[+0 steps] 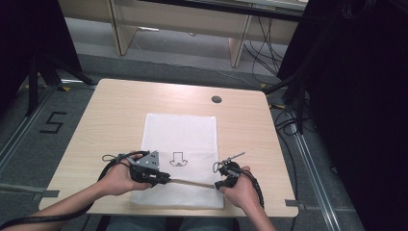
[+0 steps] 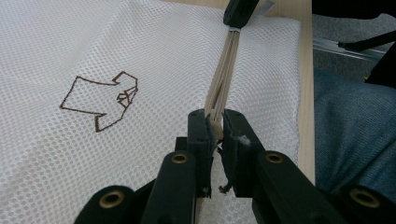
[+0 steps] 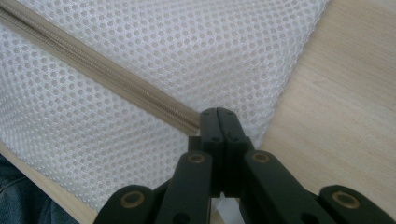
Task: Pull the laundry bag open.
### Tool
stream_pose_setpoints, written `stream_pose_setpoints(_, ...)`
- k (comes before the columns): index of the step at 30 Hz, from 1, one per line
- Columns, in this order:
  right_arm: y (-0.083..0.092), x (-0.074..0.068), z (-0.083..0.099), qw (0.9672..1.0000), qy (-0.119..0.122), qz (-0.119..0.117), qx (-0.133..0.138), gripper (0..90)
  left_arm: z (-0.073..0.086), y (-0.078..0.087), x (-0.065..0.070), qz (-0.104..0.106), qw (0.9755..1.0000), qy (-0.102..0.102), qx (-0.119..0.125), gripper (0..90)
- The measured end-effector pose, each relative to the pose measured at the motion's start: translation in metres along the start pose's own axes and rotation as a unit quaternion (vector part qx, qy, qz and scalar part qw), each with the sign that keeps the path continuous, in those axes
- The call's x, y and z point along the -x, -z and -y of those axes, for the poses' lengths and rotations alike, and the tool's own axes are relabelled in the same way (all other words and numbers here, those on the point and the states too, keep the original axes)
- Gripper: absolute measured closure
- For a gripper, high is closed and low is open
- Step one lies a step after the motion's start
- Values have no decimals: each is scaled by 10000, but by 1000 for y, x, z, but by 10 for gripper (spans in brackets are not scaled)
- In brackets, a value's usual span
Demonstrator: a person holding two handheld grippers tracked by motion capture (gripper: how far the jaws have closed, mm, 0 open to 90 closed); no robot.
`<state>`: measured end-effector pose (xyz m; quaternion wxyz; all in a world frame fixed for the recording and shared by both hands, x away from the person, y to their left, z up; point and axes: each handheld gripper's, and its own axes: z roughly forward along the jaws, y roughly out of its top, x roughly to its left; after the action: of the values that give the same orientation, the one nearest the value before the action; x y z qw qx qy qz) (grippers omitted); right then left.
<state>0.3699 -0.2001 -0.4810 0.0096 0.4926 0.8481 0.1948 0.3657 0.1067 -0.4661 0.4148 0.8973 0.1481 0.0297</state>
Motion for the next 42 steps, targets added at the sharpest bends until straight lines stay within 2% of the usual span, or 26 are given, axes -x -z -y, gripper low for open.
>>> stream_pose_setpoints(6, 0, 0, 0, 10000, 24, -5, 11, 900, 2, 1, 0, -22, 10000, 27, -14, 814)
stream_pose_setpoints(7, 0, 0, 0, 10000, 18, -3, 10, 900, 2, 2, -1, -22, 10000, -22, -13, 814)
stream_pose_setpoints(10, 0, 0, 0, 10000, 4, -4, -3, 900, 3, 3, -2, 0, 10000, 39, 7, 814)
stream_pose_setpoints(16, 0, 0, 0, 10000, 2, -3, 0, 900, 4, 4, -1, -33, 10000, -9, -19, 813)
stream_pose_setpoints(17, 0, 0, 0, 10000, 3, -2, -1, 900, 5, 4, -1, 13, 10000, 61, 32, 814)
stream_pose_setpoints(21, 0, 0, 0, 10000, -2, -10, 9, 900, 6, 5, -2, -30, 10000, 15, -38, 814)
stream_pose_setpoints(22, 0, -1, 0, 10000, -72, -35, -10, 900, 6, 6, -2, -31, 10000, -6, -44, 814)
stream_pose_setpoints(23, 0, 0, 0, 10000, 9, -8, 11, 900, 7, 6, -2, -30, 10000, 28, 3, 814)
stream_pose_setpoints(27, 0, 0, 0, 10000, 15, -7, 15, 900, 7, 5, -2, -10, 10000, 19, -6, 814)
stream_pose_setpoints(30, -1, 2, 0, 9999, 116, -39, 48, 900, 8, 6, -3, 4, 10000, -58, -3, 814)
stream_pose_setpoints(31, -1, 2, 0, 9999, 92, -28, 45, 900, 8, 6, -2, -24, 10000, -39, -27, 814)
stream_pose_setpoints(32, 0, -1, 1, 9999, -116, -53, -18, 900, 9, 7, -3, -9, 10000, 26, -6, 814)
stream_pose_setpoints(33, 0, 1, 0, 10000, 16, -12, 22, 900, 9, 7, -3, 3, 10000, 60, 16, 814)
stream_pose_setpoints(37, -1, 2, 0, 9999, 120, -38, 50, 900, 11, 10, -5, -42, 10000, 39, -19, 814)
stream_pose_setpoints(42, 0, -1, 1, 9999, -113, -55, -22, 900, 13, 11, -4, -35, 10000, 84, 7, 813)
